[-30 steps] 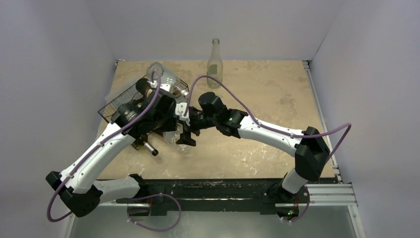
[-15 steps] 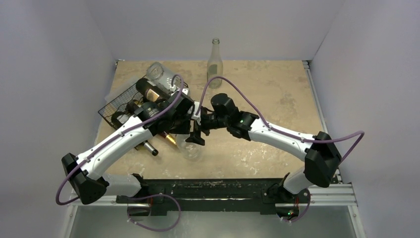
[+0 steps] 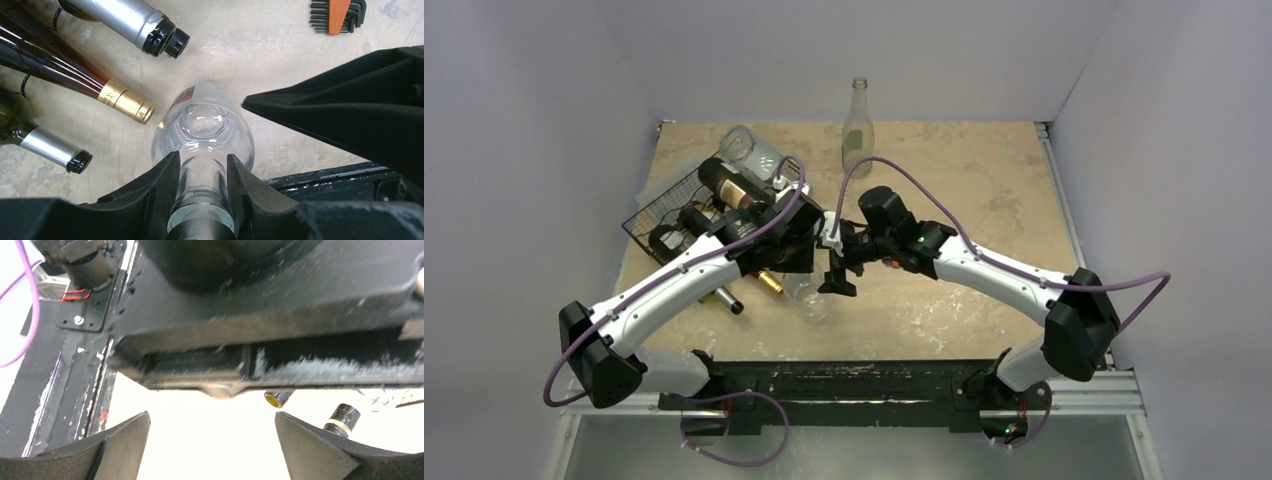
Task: Take the wine bottle off the wine rack
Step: Place the wine bottle at the center of the board.
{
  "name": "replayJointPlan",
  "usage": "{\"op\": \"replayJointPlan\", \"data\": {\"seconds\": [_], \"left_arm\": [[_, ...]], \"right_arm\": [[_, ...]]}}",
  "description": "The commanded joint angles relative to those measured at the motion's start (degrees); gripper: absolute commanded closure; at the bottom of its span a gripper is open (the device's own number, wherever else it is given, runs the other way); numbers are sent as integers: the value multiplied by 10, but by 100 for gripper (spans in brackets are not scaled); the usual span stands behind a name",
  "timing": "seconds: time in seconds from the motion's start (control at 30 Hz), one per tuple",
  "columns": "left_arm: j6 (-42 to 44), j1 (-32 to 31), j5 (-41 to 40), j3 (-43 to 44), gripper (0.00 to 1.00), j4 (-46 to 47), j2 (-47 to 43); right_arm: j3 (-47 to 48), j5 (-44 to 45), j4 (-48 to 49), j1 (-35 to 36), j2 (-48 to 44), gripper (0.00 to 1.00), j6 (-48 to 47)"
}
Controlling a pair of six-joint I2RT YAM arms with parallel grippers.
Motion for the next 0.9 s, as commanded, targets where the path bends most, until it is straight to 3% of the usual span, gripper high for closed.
{"op": "replayJointPlan", "data": {"seconds": [0.0, 0.23, 0.57, 0.67, 0.87], "left_arm": [[-16, -2, -9, 3, 100, 52, -7], [-18, -2, -11, -5, 99, 51, -5], [-7, -2, 14, -6, 42, 54, -7], [-2, -2, 24, -6, 32, 55, -9], [29, -2, 40, -4, 22, 55, -40]], "right_arm": [[8, -42, -80, -18, -40, 1, -85], [17, -62, -182, -39, -69, 1, -163], [32, -67, -308, -77, -116, 1, -240], [30, -67, -320, -82, -129, 1, -247], [34, -80, -327, -88, -139, 1, -229]]}}
